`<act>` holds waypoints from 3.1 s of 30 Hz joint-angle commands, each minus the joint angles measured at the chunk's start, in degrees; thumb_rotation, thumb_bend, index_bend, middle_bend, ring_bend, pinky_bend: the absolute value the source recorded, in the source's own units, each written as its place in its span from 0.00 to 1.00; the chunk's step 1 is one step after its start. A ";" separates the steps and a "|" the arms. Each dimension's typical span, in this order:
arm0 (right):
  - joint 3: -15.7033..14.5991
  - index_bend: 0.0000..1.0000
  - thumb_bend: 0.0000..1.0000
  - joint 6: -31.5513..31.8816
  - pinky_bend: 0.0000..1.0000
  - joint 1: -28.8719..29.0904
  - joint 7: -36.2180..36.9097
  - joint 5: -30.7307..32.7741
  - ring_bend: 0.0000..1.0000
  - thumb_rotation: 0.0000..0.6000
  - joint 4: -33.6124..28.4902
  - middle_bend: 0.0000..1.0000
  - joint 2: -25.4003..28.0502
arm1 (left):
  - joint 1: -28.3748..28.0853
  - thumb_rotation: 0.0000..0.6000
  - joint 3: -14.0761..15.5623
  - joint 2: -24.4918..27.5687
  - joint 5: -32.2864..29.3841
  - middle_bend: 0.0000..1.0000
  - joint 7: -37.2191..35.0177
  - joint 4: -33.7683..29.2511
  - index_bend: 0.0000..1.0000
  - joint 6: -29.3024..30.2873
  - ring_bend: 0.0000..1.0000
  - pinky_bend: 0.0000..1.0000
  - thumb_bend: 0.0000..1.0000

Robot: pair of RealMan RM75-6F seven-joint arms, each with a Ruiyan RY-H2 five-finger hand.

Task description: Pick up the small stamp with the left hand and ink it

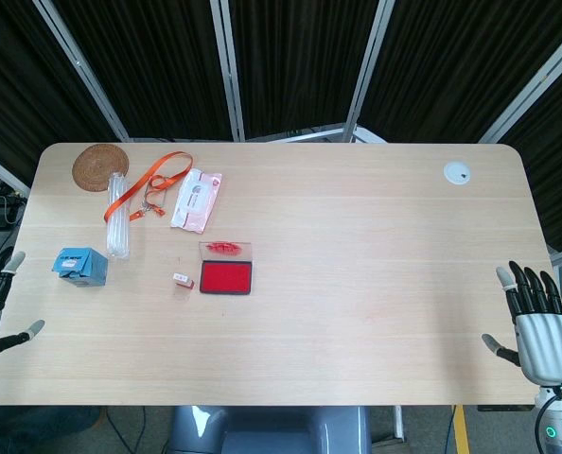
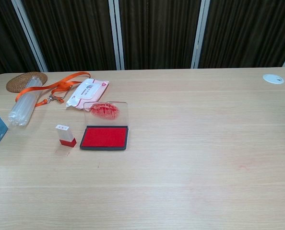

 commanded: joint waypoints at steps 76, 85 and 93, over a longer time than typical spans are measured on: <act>2.23 0.00 0.00 -6.65 0.00 0.26 0.04 10.94 0.00 1.00 3.45 0.00 0.32 | -29.55 1.00 -3.07 -35.18 -10.20 0.42 5.31 30.68 0.46 -32.56 0.84 0.87 0.30; 2.31 0.00 0.00 -7.14 0.00 0.46 0.01 11.45 0.00 1.00 3.88 0.00 0.10 | -29.65 1.00 -2.79 -35.90 -10.37 0.47 4.30 32.17 0.50 -32.94 0.84 0.87 0.34; 2.32 0.00 0.00 -7.43 0.00 0.60 0.00 11.64 0.00 1.00 4.06 0.00 -0.03 | -29.66 1.00 -2.68 -35.67 -9.94 0.53 2.81 32.17 0.57 -32.50 0.84 0.87 0.37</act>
